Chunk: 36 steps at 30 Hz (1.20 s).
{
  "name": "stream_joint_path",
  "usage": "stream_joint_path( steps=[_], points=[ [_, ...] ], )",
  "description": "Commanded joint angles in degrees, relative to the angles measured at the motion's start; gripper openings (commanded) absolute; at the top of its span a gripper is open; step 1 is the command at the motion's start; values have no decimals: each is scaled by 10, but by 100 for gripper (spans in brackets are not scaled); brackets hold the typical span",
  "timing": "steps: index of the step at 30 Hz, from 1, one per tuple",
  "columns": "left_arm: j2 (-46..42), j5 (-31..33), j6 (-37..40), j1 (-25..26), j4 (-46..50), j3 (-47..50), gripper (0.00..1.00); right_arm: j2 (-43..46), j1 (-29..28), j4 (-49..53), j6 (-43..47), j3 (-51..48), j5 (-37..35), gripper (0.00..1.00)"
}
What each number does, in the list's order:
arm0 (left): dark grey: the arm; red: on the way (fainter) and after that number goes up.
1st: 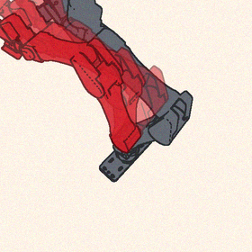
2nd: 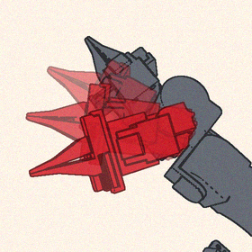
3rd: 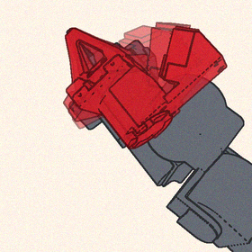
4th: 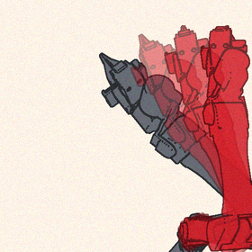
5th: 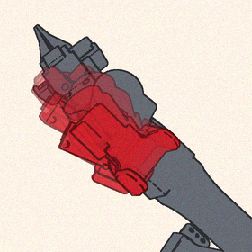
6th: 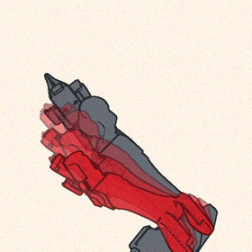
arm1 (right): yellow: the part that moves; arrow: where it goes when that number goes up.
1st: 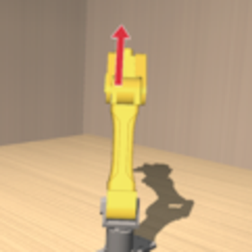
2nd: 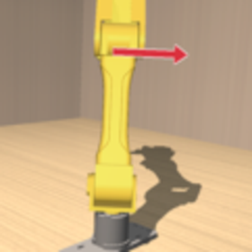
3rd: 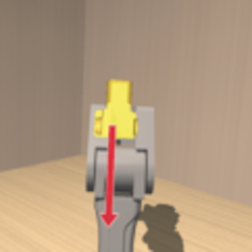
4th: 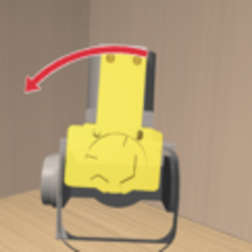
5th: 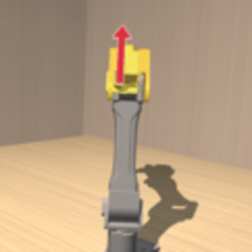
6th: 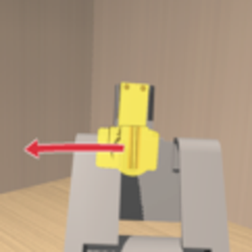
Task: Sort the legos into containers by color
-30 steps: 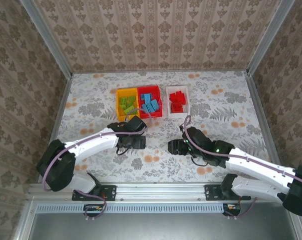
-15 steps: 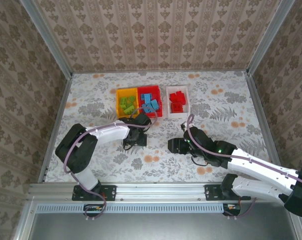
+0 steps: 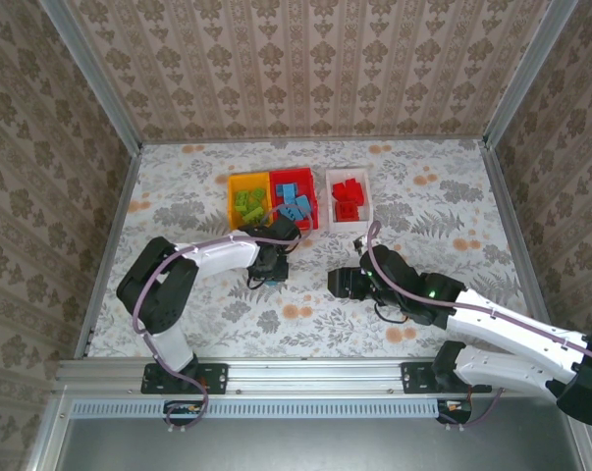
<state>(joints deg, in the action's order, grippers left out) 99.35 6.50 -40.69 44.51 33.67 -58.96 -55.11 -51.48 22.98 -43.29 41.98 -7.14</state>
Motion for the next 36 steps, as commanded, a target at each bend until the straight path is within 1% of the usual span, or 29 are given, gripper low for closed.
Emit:
stream_joint_path(
  steps=[1, 5, 8, 13, 16, 19, 24, 29, 34, 36],
  points=[
    [-44, 21, 7, 12, 38, -41, 31, 5, -3, 24, 10, 30, -13, 68],
    [-69, 36, 27, 18, 83, -111, 30, 1, 2, 28, 21, 50, -25, 68],
    [-59, 41, 52, 12, 108, -180, 31, 0, 11, 25, 25, 65, -37, 68],
    [11, 41, 99, -10, 130, -305, 31, -5, 50, -46, 35, 77, -28, 68],
    [62, 38, 120, -28, 126, -361, 31, -26, 90, -85, 31, 96, -3, 68],
    [110, 36, 134, -47, 118, -409, 31, -54, 111, -88, 34, 127, 9, 68],
    [181, 29, 150, -68, 112, -473, 33, -79, 121, -88, 37, 148, 16, 68],
    [232, 19, 151, -75, 128, -520, 39, -88, 125, -91, 28, 134, 23, 68],
    [232, 17, 147, -76, 140, -529, 54, -89, 131, -89, 22, 123, 32, 70],
    [220, 18, 148, -75, 140, -526, 58, -89, 133, -86, 23, 124, 35, 71]
  ],
)
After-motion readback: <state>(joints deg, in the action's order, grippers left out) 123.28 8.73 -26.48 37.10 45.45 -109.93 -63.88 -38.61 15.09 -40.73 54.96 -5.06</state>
